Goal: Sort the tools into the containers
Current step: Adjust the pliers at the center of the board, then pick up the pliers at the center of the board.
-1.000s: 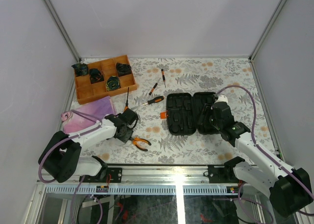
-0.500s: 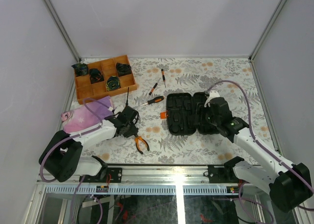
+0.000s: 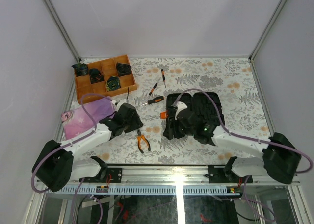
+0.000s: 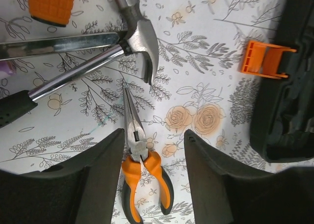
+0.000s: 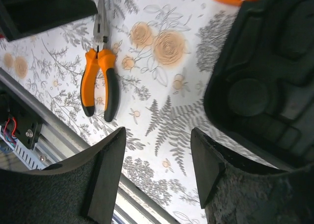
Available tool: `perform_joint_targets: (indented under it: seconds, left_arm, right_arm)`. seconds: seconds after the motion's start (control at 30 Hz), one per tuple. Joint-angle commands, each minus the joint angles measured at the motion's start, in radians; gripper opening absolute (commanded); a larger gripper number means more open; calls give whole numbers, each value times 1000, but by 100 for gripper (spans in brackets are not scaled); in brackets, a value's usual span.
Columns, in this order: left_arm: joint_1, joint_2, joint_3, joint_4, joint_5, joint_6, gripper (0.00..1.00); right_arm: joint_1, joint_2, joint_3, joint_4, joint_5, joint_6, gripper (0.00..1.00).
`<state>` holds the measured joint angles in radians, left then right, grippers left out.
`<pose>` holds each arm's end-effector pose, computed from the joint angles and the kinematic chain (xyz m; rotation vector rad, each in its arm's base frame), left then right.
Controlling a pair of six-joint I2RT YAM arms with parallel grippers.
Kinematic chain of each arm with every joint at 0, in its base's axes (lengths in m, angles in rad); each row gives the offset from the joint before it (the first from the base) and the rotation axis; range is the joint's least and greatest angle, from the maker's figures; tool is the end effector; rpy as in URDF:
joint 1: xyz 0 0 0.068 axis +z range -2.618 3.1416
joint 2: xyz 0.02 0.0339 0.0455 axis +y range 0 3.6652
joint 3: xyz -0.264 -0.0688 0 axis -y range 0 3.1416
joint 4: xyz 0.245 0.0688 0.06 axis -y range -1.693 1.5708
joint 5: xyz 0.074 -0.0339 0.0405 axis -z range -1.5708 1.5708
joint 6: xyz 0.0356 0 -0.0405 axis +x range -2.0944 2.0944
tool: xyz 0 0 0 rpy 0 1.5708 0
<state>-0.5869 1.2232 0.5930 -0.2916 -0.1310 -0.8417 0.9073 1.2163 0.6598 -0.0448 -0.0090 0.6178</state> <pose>0.1936 -0.1232 0.1787 -0.3775 2.5069 -0.4329 0.1589 0.2038 0.2206 -0.3385 2.2845 0.8477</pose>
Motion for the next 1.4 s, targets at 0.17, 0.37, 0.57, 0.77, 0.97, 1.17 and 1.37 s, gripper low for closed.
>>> perform_joint_targets:
  seconds: [0.17,0.37,0.57,0.77,0.97,1.17,1.37]
  left_arm:
    - [12,-177,59,-79,-88,37,53]
    - [21,-322,109,-179,-176,81,57]
    - [22,-417,169,-261,-268,150,58]
    - [22,-511,184,-297,-317,168,60]
    - [22,-567,193,-340,-350,168,60]
    - [22,-582,206,-380,-383,175,60]
    - [22,-599,232,-409,-427,193,61]
  right_arm:
    - [131,276,198,122,-31,51,62]
    - [149,403,293,107,-55,40,61]
    - [182,524,408,-4,-13,20,57]
    - [220,615,498,-105,40,6,53]
    - [263,686,599,-228,150,-22,48]
    - [291,732,664,-319,240,-47,46]
    - [299,770,696,-379,290,-68,43]
